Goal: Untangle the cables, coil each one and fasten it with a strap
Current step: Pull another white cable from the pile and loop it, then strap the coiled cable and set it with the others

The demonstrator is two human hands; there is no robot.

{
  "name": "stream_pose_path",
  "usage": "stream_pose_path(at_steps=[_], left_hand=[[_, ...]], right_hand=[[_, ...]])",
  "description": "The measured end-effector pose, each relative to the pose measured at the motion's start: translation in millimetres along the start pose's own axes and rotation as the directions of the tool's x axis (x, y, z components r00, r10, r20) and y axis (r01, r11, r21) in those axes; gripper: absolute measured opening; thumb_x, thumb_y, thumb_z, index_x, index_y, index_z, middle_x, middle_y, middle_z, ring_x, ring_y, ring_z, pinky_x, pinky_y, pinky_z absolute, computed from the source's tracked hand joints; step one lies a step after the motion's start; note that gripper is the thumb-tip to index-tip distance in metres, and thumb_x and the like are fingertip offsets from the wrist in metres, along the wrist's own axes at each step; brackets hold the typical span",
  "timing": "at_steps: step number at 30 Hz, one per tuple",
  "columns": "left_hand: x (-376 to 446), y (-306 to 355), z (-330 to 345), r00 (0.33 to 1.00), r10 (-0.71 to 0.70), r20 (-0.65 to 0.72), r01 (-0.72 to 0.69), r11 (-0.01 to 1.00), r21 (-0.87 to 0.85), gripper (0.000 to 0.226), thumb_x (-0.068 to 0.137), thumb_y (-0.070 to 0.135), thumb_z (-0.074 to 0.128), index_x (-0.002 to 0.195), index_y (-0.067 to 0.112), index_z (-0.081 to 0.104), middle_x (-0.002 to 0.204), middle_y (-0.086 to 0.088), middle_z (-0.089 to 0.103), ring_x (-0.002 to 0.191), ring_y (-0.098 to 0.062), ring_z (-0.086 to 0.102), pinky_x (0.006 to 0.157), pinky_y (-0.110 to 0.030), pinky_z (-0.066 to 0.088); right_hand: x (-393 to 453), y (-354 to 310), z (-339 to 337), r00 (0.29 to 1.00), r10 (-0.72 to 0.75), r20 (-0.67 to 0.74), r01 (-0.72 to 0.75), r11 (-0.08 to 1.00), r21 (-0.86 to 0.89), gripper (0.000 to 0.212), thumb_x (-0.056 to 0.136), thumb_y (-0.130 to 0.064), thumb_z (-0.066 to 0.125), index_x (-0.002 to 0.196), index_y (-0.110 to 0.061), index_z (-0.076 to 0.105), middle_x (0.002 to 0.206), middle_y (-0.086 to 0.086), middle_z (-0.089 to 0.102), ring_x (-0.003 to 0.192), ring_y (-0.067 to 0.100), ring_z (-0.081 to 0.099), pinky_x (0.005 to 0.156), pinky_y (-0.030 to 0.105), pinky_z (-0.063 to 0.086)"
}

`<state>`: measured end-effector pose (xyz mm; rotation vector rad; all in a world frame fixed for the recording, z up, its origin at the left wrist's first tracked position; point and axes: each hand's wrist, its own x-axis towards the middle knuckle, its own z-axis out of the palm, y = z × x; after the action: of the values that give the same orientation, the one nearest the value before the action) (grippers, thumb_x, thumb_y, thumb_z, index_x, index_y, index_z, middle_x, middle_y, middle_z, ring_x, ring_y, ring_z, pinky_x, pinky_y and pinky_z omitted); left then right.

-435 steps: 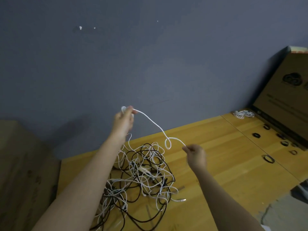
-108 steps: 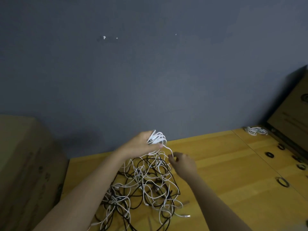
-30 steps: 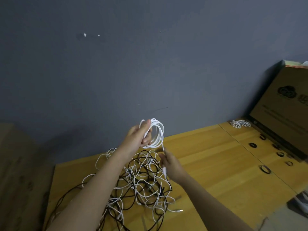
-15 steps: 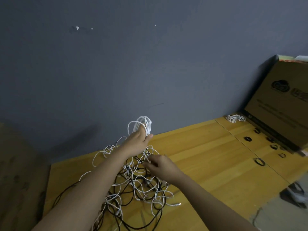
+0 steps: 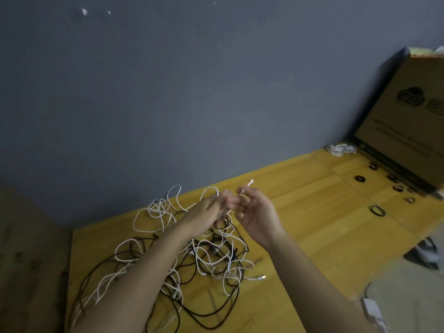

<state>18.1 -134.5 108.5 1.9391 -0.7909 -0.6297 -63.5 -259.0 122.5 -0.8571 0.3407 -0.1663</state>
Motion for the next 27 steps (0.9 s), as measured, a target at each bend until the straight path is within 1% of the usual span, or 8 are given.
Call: stream_pose_path(at_steps=[3,7,11,13,15,18,22,27], left_hand=[[-2.1,-14.9,9.0,0.996,-0.009,0.091,0.008,1.0,0.01,0.071,0.088,0.069,0.039,0.098,0.003,0.059,0.056,0.007,0.052,0.051,-0.01,0.048,0.059,-0.028,0.039],[-5.3,-38.3,25.2,0.979,-0.04,0.202,0.02,0.995,0.098,0.058,0.073,0.067,0.059,0.094,0.014,0.066,0.076,-0.003,0.067,0.066,-0.015,0.062,0.067,-0.038,0.049],[-17.6,-44.8,47.3,0.936,-0.069,0.345,0.116,0.986,-0.118,0.037,0.093,0.038,0.059,0.077,0.005,0.054,0.049,0.004,0.037,0.044,-0.011,0.032,0.05,-0.027,0.028],[-22.2,-47.8,58.6,0.901,-0.062,0.43,0.155,0.971,-0.183,0.041,0.097,0.037,0.052,0.067,0.01,0.043,0.047,0.001,0.026,0.043,-0.014,0.022,0.051,-0.029,0.025],[-24.7,-50.2,73.7,0.881,-0.063,0.469,0.189,0.955,-0.228,0.043,0.093,0.044,0.049,0.065,0.015,0.036,0.045,0.001,0.023,0.041,-0.014,0.02,0.053,-0.026,0.029],[-28.5,-46.7,94.3,0.877,-0.108,0.469,0.285,0.902,-0.325,0.043,0.087,0.051,0.043,0.076,0.011,0.052,0.04,0.007,0.022,0.036,-0.008,0.02,0.051,-0.023,0.037],[-31.9,-47.0,113.7,0.891,-0.236,0.388,0.365,0.88,-0.305,0.056,0.093,0.057,0.033,0.059,0.013,0.039,0.039,0.004,0.023,0.034,-0.011,0.021,0.049,-0.024,0.035],[-29.2,-51.1,133.4,0.928,-0.274,0.253,0.327,0.924,-0.197,0.054,0.097,0.054,0.039,0.062,0.013,0.044,0.046,0.002,0.031,0.042,-0.014,0.028,0.052,-0.03,0.026]], right_hand=[[7.0,16.1,-19.5,0.975,-0.089,-0.205,0.029,0.961,-0.276,0.029,0.095,-0.028,0.054,0.074,-0.009,0.06,0.039,-0.004,0.036,0.033,0.007,0.026,0.034,0.017,0.022],[-5.9,46.5,-47.9,0.914,-0.117,-0.387,-0.11,0.849,-0.516,0.028,0.087,-0.032,0.068,0.081,-0.005,0.063,0.044,-0.011,0.037,0.037,0.005,0.03,0.039,0.017,0.025],[-33.4,79.8,-61.6,0.897,-0.227,-0.379,-0.03,0.824,-0.566,0.019,0.093,-0.024,0.06,0.11,-0.018,0.055,0.088,-0.004,0.053,0.07,0.005,0.053,0.055,0.009,0.042],[-45.5,90.7,-68.5,0.906,-0.267,-0.329,0.007,0.785,-0.619,0.026,0.099,-0.02,0.049,0.124,-0.025,0.053,0.111,-0.009,0.053,0.094,-0.004,0.054,0.071,0.003,0.042],[-57.5,93.4,-75.7,0.92,-0.26,-0.293,0.004,0.754,-0.657,0.027,0.103,-0.017,0.039,0.119,-0.026,0.058,0.117,-0.014,0.057,0.102,-0.015,0.051,0.078,-0.001,0.038],[-78.5,93.6,-82.2,0.935,-0.179,-0.305,-0.05,0.789,-0.613,0.036,0.106,-0.025,0.029,0.098,-0.03,0.064,0.096,-0.019,0.064,0.088,-0.015,0.059,0.073,0.0,0.04],[-98.9,104.9,-89.5,0.937,-0.198,-0.287,-0.028,0.777,-0.628,0.039,0.103,-0.039,0.028,0.106,-0.018,0.061,0.102,-0.007,0.065,0.092,-0.011,0.058,0.079,0.006,0.042],[-107.4,112.2,-104.4,0.919,-0.179,-0.352,-0.02,0.869,-0.494,0.045,0.093,-0.051,0.042,0.116,-0.015,0.056,0.087,-0.002,0.055,0.077,0.01,0.054,0.071,0.027,0.044]])
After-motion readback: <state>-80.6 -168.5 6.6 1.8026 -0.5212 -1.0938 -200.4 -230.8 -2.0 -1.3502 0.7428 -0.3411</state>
